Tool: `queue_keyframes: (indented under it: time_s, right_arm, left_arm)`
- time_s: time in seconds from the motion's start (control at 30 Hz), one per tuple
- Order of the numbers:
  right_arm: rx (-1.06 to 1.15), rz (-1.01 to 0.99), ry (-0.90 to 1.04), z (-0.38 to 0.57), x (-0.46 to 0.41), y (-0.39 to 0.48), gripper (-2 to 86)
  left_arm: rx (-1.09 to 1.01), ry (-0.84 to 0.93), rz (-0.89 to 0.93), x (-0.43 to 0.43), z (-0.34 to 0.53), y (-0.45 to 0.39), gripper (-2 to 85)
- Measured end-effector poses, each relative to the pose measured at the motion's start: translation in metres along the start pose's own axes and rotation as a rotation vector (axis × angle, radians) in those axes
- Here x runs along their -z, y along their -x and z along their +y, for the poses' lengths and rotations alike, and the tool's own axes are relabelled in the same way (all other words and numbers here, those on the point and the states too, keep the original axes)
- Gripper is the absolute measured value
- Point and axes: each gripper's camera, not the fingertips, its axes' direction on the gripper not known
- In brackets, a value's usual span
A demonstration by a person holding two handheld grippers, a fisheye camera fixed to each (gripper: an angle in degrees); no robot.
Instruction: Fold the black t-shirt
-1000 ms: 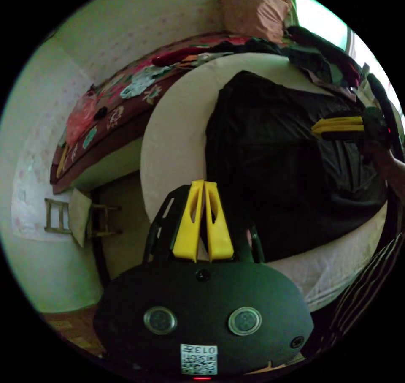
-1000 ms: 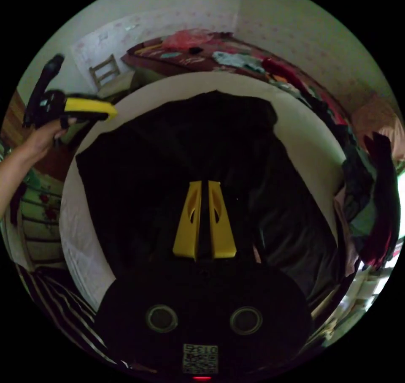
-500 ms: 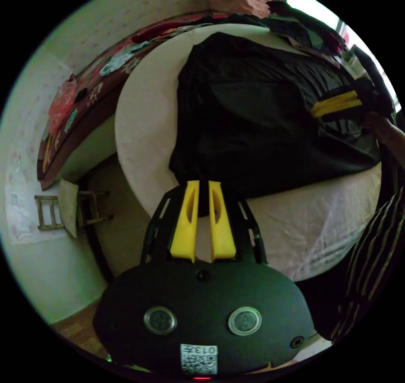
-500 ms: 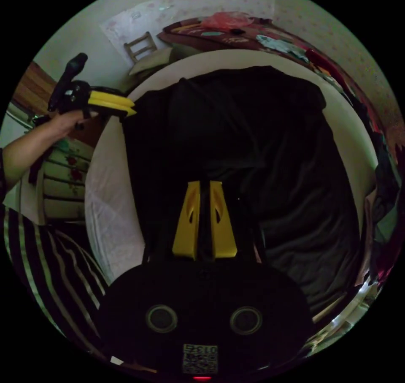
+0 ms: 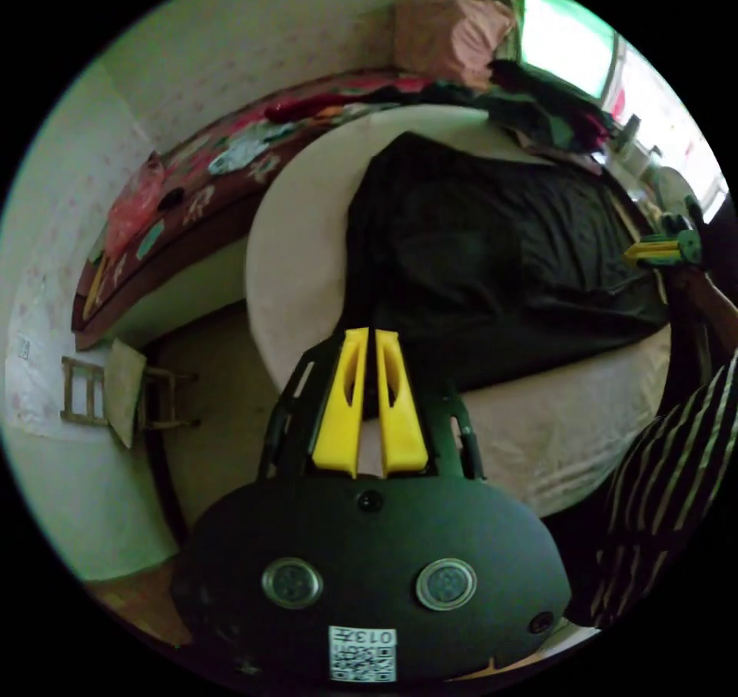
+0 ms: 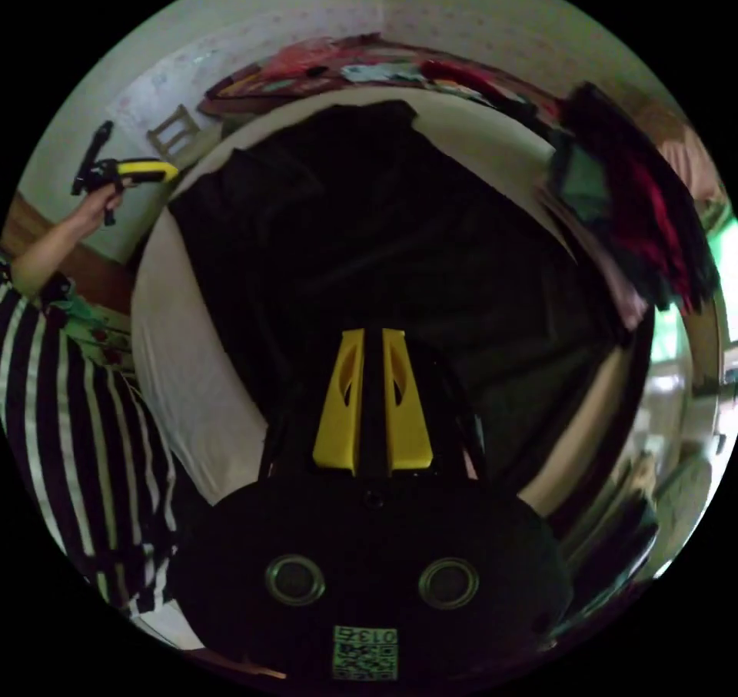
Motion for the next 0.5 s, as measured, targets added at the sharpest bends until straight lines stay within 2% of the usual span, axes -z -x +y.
queue_keyframes:
  time_s: [0.07,0.2,0.33,0.5]
  right_arm:
    - [-0.122,0.035,0.048,0.039,0.005,-0.024,5.2]
    - [-0.357,0.097,0.062,0.117,0.02,-0.064,6.6]
    - [-0.349,0.122,0.104,0.149,0.018,-0.075,7.9]
    - [-0.373,0.129,0.073,0.165,0.014,-0.087,7.4]
  left_arm:
    - [-0.131,-0.044,0.133,-0.003,-0.021,-0.043,3.3]
    - [-0.424,-0.039,0.137,-0.022,-0.045,-0.128,4.1]
    - [-0.689,-0.009,0.156,-0.045,-0.057,-0.197,4.6]
    - [-0.783,0.063,0.145,-0.067,-0.068,-0.228,2.0]
